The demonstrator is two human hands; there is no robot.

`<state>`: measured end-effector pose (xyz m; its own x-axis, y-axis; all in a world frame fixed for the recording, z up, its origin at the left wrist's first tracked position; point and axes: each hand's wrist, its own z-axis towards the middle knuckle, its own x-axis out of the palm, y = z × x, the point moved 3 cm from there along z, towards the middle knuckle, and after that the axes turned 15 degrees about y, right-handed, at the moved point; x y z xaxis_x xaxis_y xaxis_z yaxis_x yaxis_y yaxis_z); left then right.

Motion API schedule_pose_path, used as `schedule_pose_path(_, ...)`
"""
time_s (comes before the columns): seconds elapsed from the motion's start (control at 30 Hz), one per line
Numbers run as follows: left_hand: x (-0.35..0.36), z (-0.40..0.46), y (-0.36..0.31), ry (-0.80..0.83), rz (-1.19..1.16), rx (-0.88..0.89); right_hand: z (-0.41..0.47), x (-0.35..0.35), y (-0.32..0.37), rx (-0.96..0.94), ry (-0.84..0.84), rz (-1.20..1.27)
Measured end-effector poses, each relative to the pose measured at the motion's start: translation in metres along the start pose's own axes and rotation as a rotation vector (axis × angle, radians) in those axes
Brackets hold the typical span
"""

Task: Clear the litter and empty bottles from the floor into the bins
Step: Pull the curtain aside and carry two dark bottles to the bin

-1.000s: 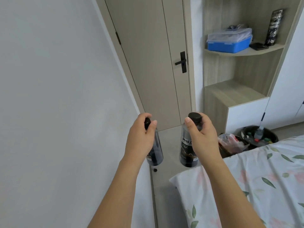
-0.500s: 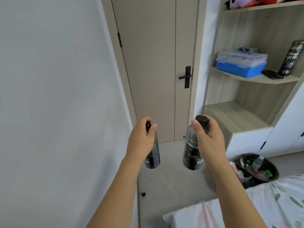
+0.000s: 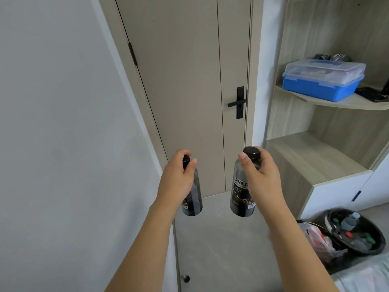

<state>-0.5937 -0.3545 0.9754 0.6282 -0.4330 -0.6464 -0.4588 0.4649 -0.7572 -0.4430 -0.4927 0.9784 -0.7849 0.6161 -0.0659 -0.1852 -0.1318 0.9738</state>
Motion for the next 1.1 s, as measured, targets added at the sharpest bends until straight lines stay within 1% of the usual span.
schedule_pose_path(0.13,0.0,0.078,0.018,0.038,-0.042,0.026,0.059,0.009,-0.013,0.008,-0.063,-0.056)
schedule_pose_path(0.27,0.001,0.145,0.014,0.065,-0.09,0.057,0.109,0.011,-0.018,0.036,-0.096,-0.081)
schedule_pose_path(0.47,0.015,0.209,-0.013,0.109,-0.062,0.175,0.159,-0.014,-0.013,-0.025,-0.162,-0.128)
schedule_pose_path(0.6,0.024,0.248,-0.009,0.096,-0.048,0.225,0.198,-0.021,-0.032,-0.042,-0.178,-0.12)
schedule_pose_path(0.73,0.041,0.305,0.011,0.133,-0.043,0.234,0.249,-0.017,-0.068,0.02,-0.201,-0.102)
schedule_pose_path(0.87,0.069,0.387,0.029,0.231,-0.081,0.21,0.309,-0.015,-0.101,0.092,-0.255,-0.096)
schedule_pose_path(1.0,0.085,0.468,0.028,0.334,-0.116,0.232,0.374,-0.026,-0.114,0.145,-0.332,-0.175)
schedule_pose_path(1.1,0.093,0.512,0.024,0.368,-0.124,0.269,0.406,-0.033,-0.121,0.182,-0.384,-0.257)
